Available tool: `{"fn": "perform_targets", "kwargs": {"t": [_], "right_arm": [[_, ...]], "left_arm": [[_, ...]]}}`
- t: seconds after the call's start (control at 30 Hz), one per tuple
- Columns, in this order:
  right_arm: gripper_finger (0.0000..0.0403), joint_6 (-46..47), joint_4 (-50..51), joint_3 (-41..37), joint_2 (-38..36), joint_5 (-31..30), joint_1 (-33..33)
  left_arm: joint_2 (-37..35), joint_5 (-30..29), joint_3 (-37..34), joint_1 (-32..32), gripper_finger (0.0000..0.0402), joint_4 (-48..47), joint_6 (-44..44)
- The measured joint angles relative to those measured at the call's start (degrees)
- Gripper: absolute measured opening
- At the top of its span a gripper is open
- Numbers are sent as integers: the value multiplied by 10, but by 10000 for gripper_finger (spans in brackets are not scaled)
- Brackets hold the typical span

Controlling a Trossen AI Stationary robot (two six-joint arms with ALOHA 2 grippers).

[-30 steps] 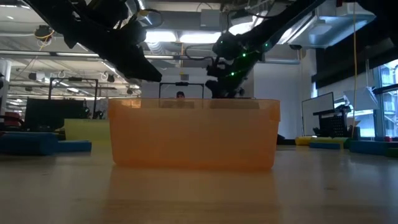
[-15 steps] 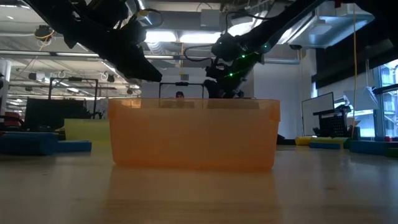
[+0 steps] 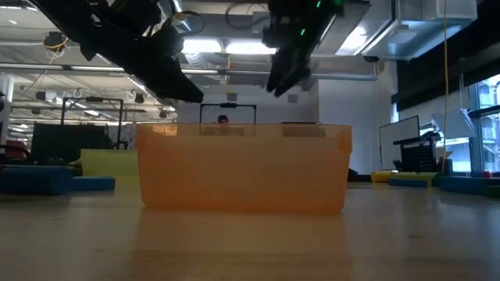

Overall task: Sort blocks by size
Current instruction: Put the orange arch block into the blue bin

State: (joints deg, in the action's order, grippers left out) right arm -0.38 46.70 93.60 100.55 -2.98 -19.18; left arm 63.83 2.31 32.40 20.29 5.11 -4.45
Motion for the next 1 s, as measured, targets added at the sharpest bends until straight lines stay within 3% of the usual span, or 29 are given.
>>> {"fn": "perform_targets", "kwargs": {"t": [0.2, 0.47, 0.8, 1.0], "right_arm": [[259, 50, 108, 3, -52, -4, 99], [260, 194, 236, 2, -67, -32, 244], [260, 361, 241, -62, -67, -46, 385], [260, 481, 242, -126, -67, 22, 438]], "left_arm": [[0, 0, 0, 0, 127, -2, 0], [0, 0, 0, 0, 127, -2, 10], [0, 0, 0, 0, 127, -2, 15], [0, 0, 0, 0, 127, -2, 22]]}}
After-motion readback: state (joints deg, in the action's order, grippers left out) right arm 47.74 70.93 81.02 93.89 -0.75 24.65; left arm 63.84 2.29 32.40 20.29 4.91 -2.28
